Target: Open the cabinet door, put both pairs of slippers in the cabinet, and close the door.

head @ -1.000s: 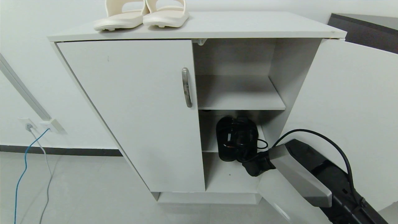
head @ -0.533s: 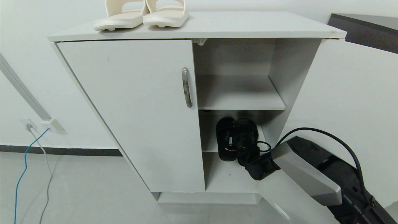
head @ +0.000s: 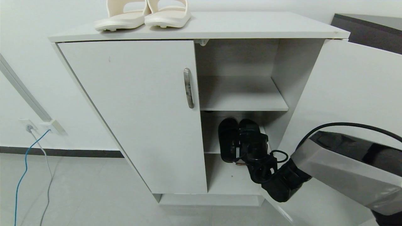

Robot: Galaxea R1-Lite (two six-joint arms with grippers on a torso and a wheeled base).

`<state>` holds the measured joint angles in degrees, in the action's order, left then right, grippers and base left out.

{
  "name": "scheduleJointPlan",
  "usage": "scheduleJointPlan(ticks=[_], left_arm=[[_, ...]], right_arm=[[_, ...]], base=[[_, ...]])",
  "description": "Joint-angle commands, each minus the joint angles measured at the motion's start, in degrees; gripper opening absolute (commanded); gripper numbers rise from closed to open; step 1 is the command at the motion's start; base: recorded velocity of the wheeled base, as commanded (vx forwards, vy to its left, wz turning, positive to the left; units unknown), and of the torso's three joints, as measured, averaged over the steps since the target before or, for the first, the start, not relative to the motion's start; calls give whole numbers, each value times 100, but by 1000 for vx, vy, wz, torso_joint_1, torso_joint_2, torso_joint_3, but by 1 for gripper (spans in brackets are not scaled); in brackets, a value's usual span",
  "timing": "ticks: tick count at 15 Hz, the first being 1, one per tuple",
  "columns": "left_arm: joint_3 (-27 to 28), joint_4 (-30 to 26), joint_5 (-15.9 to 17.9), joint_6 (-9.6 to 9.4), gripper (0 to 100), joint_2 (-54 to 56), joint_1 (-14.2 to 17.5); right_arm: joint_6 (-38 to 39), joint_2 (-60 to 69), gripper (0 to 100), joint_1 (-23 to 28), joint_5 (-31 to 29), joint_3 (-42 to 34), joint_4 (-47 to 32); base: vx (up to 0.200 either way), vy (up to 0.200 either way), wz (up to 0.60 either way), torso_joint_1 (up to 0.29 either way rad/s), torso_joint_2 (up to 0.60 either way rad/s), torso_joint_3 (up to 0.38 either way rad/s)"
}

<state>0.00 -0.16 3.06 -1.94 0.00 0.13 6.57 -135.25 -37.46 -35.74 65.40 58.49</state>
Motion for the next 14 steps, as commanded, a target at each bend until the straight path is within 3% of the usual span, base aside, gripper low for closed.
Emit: scheduleJointPlan(ticks=[1,6,14], left_arm=[[0,-2,2,0,0,-9,4],[0,-2,-7,0,0,-9,4],[0,-2,2,-8,0,-9,4]], right_arm=[[64,922,100,-341,-187,-1153,453],[90,1581,100,-613,-293,-2058,681],[81,1713,100,-833,-293,-2207,672]], base=[[0,0,0,0,0,0],[0,0,0,0,0,0],[-200,0,0,3,3,4]])
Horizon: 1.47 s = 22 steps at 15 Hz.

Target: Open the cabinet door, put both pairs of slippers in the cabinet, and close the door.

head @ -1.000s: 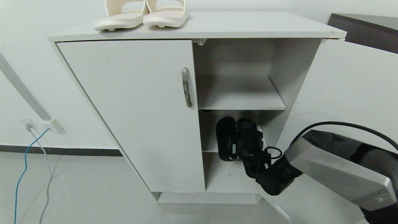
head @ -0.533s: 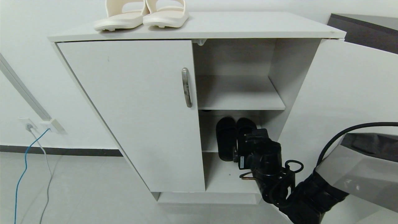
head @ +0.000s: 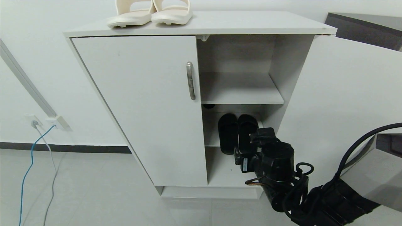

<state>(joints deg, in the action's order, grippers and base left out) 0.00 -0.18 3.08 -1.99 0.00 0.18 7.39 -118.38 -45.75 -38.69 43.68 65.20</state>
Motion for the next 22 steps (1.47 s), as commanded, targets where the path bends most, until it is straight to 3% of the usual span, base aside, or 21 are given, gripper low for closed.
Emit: scheduleJointPlan(ticks=[1,22], left_arm=[[0,1,-1,5,0,0,-1],[9,1,-1,5,0,-9,-1]], right_arm=[[0,26,100,-4,2,-35,2],[-9,149,100,-92,-7,-176,2]], base=[[0,0,0,0,0,0],[0,0,0,0,0,5]])
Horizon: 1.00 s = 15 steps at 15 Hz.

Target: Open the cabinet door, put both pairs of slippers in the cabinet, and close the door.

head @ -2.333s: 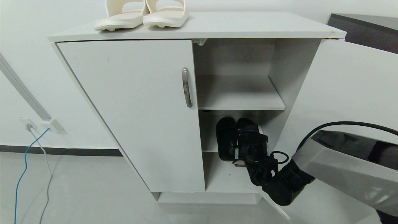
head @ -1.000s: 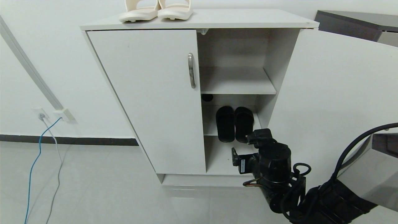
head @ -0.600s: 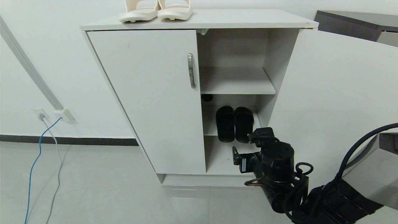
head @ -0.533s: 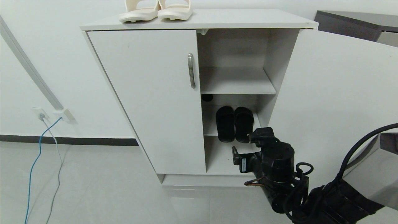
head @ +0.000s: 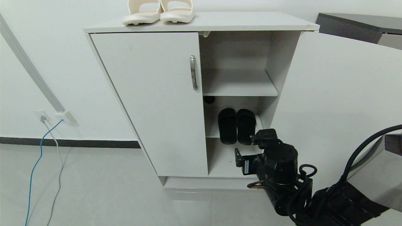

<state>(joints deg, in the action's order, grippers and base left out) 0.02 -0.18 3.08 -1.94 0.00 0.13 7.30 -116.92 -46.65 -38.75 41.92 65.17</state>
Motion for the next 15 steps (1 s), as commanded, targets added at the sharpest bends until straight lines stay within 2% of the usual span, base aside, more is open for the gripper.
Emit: scheduleJointPlan(ticks=[1,14,15], left_arm=[[-2,1,-1,0,0,-9,4],[-2,1,-1,27,0,-9,4],[-2,1,-10,27,0,-9,4]], right_arm=[[-1,3,100,-10,-1,-9,4],[-36,3,100,-19,-1,-185,303],[-36,3,100,-19,-1,-193,321]], base=[[0,0,0,2,2,144],[0,0,0,4,3,182],[0,200,0,2,2,32]])
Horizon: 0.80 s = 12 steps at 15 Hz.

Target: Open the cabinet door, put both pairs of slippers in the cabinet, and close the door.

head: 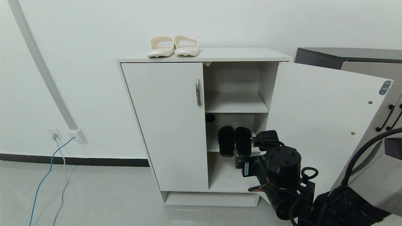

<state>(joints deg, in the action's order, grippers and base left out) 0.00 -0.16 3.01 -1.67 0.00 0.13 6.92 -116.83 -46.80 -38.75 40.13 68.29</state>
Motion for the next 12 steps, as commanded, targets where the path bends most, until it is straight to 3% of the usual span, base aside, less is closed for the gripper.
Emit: scheduleJointPlan(ticks=[1,12], left_arm=[[0,-2,-2,0,0,-9,4],[0,7,-29,35,0,-9,4]], right_arm=[[2,-6,100,-5,-1,-14,9],[-95,-6,100,-5,-1,-181,255]], base=[[0,200,0,2,-2,22],[0,200,0,2,2,6]])
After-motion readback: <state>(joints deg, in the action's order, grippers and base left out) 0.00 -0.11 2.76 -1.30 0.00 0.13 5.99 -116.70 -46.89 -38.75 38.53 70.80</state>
